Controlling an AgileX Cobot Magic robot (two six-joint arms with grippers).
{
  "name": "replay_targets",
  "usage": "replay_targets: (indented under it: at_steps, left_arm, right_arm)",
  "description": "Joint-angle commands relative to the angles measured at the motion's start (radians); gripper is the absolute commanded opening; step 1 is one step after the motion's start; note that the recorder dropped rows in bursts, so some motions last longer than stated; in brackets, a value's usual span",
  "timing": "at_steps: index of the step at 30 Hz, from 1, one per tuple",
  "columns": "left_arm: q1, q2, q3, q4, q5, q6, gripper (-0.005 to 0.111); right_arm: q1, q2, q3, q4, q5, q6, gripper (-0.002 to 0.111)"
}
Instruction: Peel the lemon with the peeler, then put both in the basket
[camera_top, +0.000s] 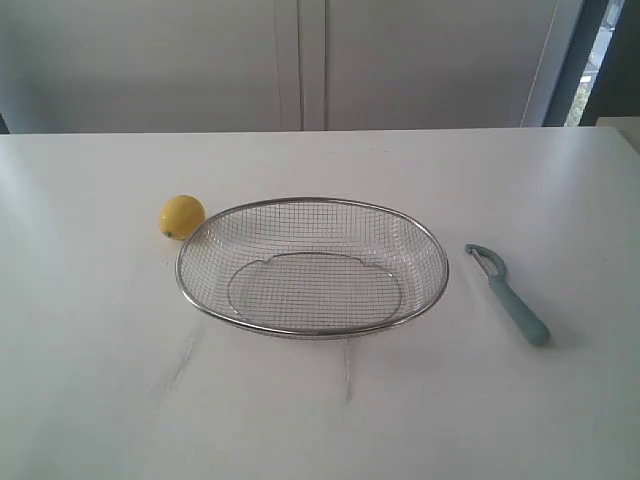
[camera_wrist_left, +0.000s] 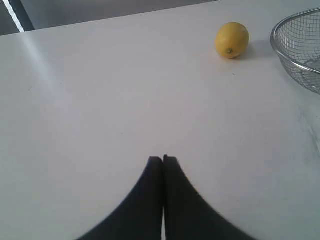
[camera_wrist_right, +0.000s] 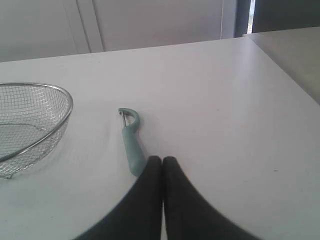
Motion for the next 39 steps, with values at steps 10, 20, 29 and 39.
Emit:
replay_targets:
  at_steps: [10, 20, 29, 39]
  left_arm:
    - [0.003, -0.005, 0.003, -0.002, 0.006, -0.001, 0.0]
    - [0.003, -0.005, 0.003, -0.002, 0.006, -0.001, 0.0]
    - [0.003, -0.005, 0.003, -0.002, 0.006, -0.001, 0.0]
    - [0.003, -0.005, 0.003, -0.002, 0.006, -0.001, 0.0]
  right_arm:
    - [0.006, -0.006, 0.002, 0.002, -0.008, -0.005, 0.0]
    - [0.006, -0.006, 0.002, 0.0, 0.022, -0.008, 0.0]
    - [0.006, -0.006, 0.002, 0.0, -0.004, -0.008, 0.0]
    - [0.006, -0.006, 0.002, 0.0, -0.243, -0.006, 0.0]
